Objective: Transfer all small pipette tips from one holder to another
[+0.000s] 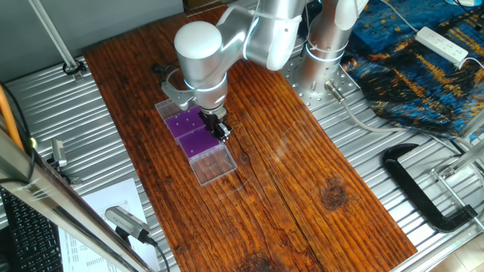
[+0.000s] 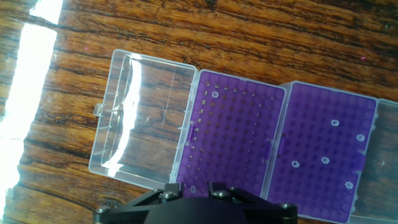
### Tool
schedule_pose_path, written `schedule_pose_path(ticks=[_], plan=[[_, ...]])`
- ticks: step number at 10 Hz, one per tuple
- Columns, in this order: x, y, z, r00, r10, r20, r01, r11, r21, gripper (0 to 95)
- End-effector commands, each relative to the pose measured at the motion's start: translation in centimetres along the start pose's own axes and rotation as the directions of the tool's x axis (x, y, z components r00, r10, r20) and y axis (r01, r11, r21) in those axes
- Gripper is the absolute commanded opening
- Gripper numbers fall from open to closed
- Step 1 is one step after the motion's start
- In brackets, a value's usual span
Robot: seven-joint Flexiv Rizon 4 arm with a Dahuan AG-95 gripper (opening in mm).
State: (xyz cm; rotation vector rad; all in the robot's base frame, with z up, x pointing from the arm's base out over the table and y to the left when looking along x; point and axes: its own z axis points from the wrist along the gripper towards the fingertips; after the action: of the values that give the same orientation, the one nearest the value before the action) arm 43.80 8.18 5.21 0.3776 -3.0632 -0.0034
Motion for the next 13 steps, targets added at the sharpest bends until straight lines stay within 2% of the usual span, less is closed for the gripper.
schedule_pose_path(ticks=[1,2,3,8,13], plan=[[0.0,0.0,0.0,1.000,0.000,0.000,0.000,1.000,0.000,19.0],[0.0,0.0,0.0,1.000,0.000,0.000,0.000,1.000,0.001,19.0],[0.0,0.0,0.0,1.000,0.000,0.000,0.000,1.000,0.001,0.0],[0.0,0.0,-0.1,1.000,0.001,0.001,-0.001,1.000,0.000,0.0],[0.1,0.0,-1.4,1.000,0.003,0.001,-0.003,1.000,-0.001,0.0]])
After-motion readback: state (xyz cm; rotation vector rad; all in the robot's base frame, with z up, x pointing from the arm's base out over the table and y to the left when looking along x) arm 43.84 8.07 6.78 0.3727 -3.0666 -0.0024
